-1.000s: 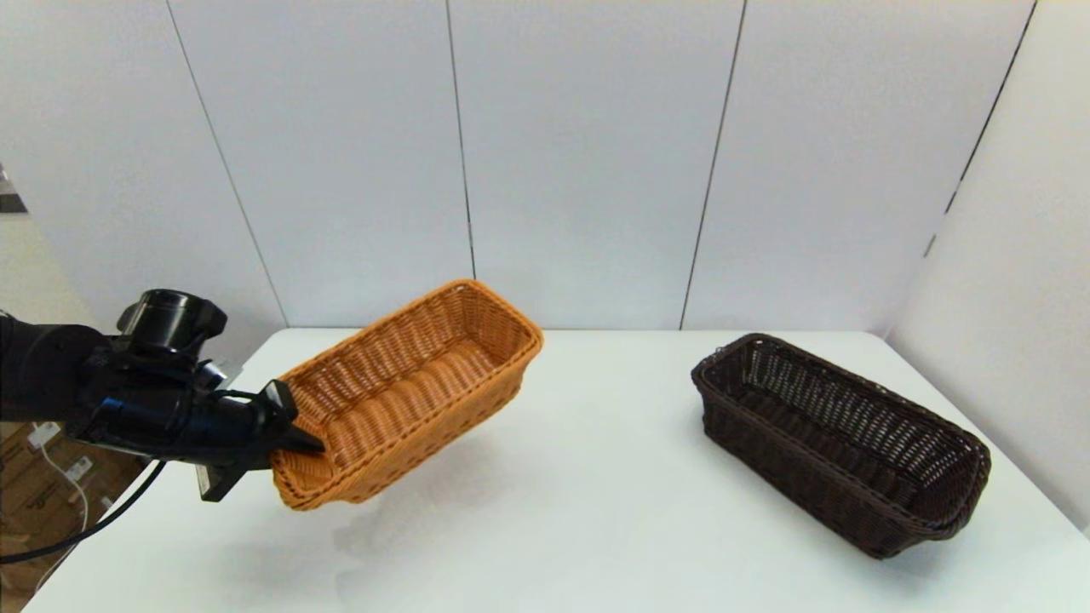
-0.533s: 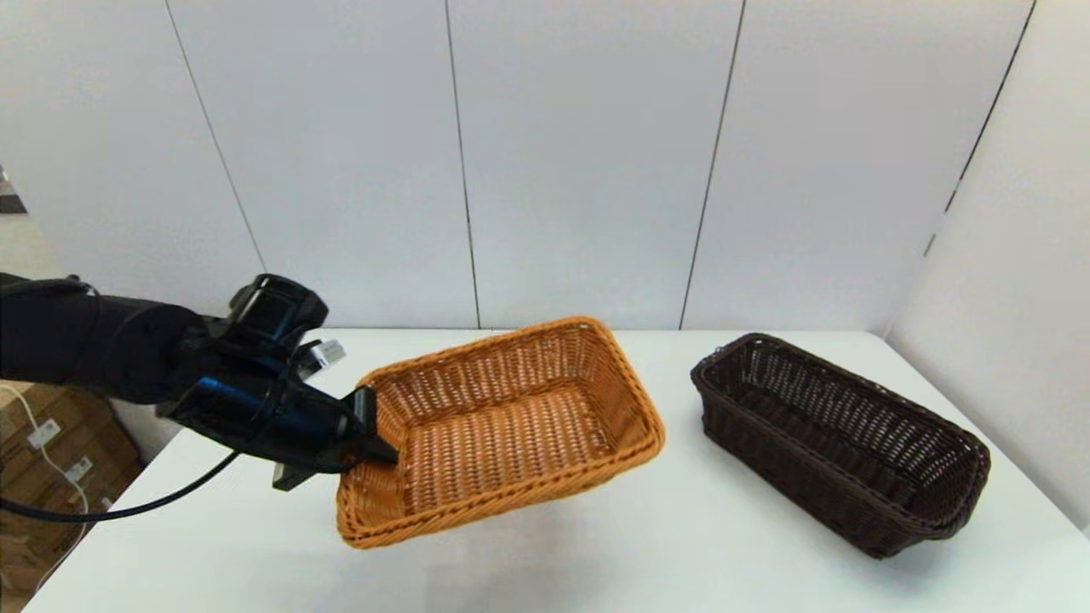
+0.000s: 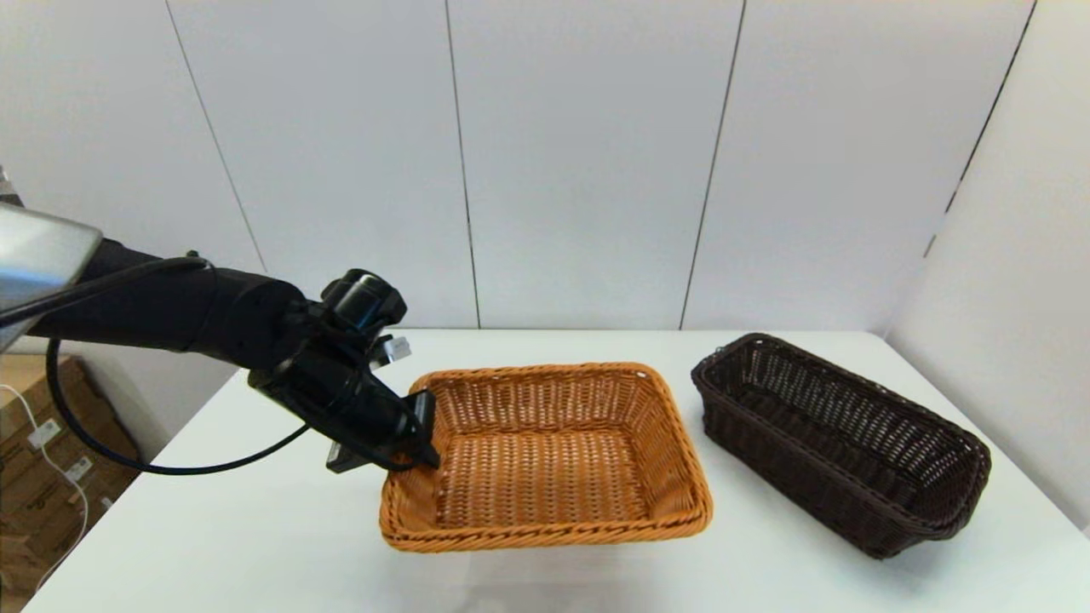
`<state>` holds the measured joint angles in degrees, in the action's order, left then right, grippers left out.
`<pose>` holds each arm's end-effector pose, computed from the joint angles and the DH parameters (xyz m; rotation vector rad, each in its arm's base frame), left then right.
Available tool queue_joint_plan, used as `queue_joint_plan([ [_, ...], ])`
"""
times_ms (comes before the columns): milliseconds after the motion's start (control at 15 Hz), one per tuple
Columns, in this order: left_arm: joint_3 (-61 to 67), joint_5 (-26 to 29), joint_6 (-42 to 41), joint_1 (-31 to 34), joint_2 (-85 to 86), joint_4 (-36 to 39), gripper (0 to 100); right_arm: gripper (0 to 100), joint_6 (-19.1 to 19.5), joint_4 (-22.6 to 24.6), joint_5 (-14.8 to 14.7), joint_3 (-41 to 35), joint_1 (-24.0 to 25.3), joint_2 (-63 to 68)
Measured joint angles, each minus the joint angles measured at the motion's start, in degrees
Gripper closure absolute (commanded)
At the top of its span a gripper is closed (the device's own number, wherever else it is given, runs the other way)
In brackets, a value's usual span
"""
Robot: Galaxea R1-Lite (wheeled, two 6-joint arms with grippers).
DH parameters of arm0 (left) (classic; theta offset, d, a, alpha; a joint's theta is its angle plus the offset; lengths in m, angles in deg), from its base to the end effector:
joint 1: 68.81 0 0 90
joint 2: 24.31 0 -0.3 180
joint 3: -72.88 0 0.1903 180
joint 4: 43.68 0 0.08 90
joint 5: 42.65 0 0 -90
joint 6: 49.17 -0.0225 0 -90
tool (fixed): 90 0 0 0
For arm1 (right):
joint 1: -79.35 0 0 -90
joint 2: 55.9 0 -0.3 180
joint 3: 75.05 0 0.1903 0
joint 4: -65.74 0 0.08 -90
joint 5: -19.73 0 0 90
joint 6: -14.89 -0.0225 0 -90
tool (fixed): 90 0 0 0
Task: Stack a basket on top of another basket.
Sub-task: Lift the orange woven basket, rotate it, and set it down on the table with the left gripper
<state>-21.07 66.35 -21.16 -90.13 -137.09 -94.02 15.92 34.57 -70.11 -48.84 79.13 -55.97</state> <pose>0.3069 -0.1276 0.1205 -0.3840 1.3520 -0.3012 -0.0272 0.0002 0.0752 -0.0177 0.0854 -0.0003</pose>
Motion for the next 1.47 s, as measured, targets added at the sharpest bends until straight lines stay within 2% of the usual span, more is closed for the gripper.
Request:
queue_joint_plan([
  [467, -0.5, 0.05, -4.06, -3.1, -4.06, 0.38, 100, 0, -0.1, -0.02, 0.0, 0.0, 0.0, 0.02],
  [1000, -1.82, -0.45, -3.58, -3.01, -7.0, 0.6, 100, 0, -0.02, -0.05, 0.0, 0.0, -0.02, 0.0],
  [1067, -1.85, -0.56, -3.58, -3.01, -7.11, 0.55, 0, 0, -0.02, -0.05, 0.0, 0.0, -0.02, 0.0],
  [1467, -2.04, -1.24, -3.43, -2.57, -7.55, 0.63, 0, 0, -0.02, -0.05, -0.02, 0.05, -0.02, 0.0],
])
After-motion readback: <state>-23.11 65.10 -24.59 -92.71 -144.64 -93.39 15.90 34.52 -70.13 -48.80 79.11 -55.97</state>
